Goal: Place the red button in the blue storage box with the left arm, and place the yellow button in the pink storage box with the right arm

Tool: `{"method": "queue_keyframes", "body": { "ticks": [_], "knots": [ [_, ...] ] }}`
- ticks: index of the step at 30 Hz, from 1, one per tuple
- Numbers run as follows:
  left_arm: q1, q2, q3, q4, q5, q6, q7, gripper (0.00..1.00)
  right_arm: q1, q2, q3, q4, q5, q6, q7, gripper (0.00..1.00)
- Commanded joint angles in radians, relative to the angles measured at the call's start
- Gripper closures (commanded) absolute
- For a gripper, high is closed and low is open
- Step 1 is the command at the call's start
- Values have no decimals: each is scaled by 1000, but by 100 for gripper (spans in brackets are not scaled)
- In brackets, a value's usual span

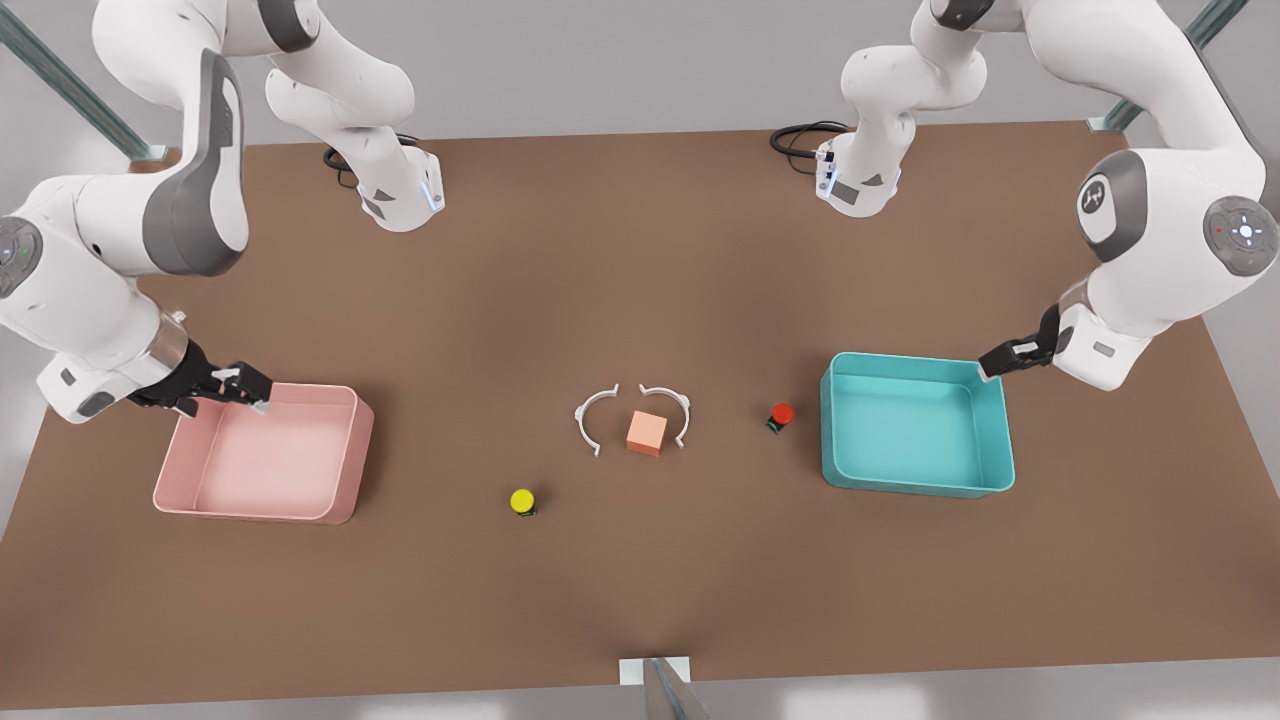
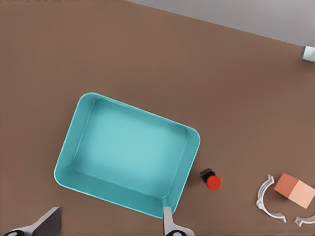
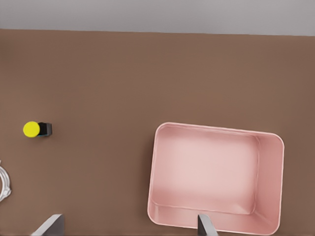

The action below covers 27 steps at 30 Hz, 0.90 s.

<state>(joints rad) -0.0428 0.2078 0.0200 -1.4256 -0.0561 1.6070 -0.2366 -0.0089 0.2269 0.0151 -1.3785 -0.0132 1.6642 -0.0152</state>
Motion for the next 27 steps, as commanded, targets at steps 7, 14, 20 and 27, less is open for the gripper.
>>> {"method": "queue_keyframes", "body": {
  "ticks": [7, 14, 20, 27],
  "knots": [
    [-264, 186, -6, -3, 34, 249, 265, 0, 118, 149, 11, 21, -2, 143, 12, 0],
    [-338, 243, -15, -233, -24, 597, 1211, 0, 227, 377, 57, 22, -1, 448, 99, 0],
    [-373, 216, -15, -483, -27, 852, 1237, 0, 326, 503, 72, 21, 1, 575, 213, 0],
    [-385, 285, -15, -559, -27, 956, 1238, 0, 323, 606, 100, 15, 2, 657, 199, 0]
  ]
}}
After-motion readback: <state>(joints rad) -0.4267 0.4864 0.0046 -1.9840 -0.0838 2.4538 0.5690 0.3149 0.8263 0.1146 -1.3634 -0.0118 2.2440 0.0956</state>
